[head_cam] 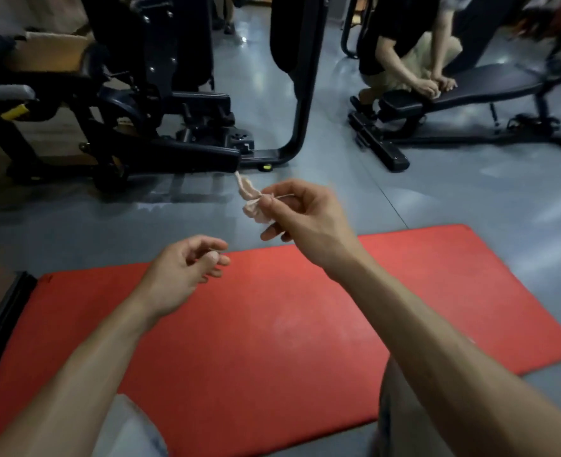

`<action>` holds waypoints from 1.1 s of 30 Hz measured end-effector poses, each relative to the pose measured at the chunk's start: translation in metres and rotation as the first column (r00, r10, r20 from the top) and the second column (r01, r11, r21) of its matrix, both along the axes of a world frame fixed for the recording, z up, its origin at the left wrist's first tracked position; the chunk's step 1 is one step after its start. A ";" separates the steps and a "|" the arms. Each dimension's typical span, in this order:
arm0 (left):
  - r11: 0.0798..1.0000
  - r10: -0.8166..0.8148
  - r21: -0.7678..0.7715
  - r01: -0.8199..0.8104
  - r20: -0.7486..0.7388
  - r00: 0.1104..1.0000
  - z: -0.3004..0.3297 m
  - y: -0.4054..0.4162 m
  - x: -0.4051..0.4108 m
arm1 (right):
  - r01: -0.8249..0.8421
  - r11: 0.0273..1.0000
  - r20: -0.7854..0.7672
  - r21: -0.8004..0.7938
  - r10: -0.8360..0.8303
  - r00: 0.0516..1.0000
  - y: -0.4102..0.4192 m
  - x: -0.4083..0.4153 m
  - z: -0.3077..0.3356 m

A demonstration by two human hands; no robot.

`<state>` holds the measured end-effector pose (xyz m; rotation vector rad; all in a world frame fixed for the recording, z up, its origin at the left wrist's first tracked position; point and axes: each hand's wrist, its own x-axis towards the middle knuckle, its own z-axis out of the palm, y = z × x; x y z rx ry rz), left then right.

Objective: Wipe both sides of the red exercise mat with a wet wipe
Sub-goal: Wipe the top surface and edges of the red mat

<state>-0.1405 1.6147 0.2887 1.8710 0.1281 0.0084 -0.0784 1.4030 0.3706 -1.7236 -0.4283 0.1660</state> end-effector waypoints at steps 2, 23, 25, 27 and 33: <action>0.999 -0.043 -0.003 0.043 -0.036 0.998 -0.004 -0.027 0.016 | 0.033 0.999 -0.023 -0.012 -0.034 0.999 -0.021 0.007 -0.019; 0.807 -0.498 0.022 0.590 -0.512 0.700 -0.061 -0.339 0.183 | 0.622 0.782 -0.786 0.043 -0.357 0.504 -0.256 0.087 -0.151; 0.786 -0.502 0.021 0.618 -0.563 0.657 -0.054 -0.360 0.183 | 0.671 0.738 -0.842 0.073 -0.315 0.437 -0.283 0.077 -0.145; 0.779 -0.471 0.013 0.627 -0.648 0.599 -0.042 -0.389 0.182 | 0.744 0.668 -0.890 0.019 -0.328 0.318 -0.320 0.058 -0.138; 0.702 -0.510 -0.039 0.712 -0.724 0.464 0.022 -0.488 0.181 | 0.859 0.487 -0.943 -0.160 -0.334 0.014 -0.416 -0.003 -0.086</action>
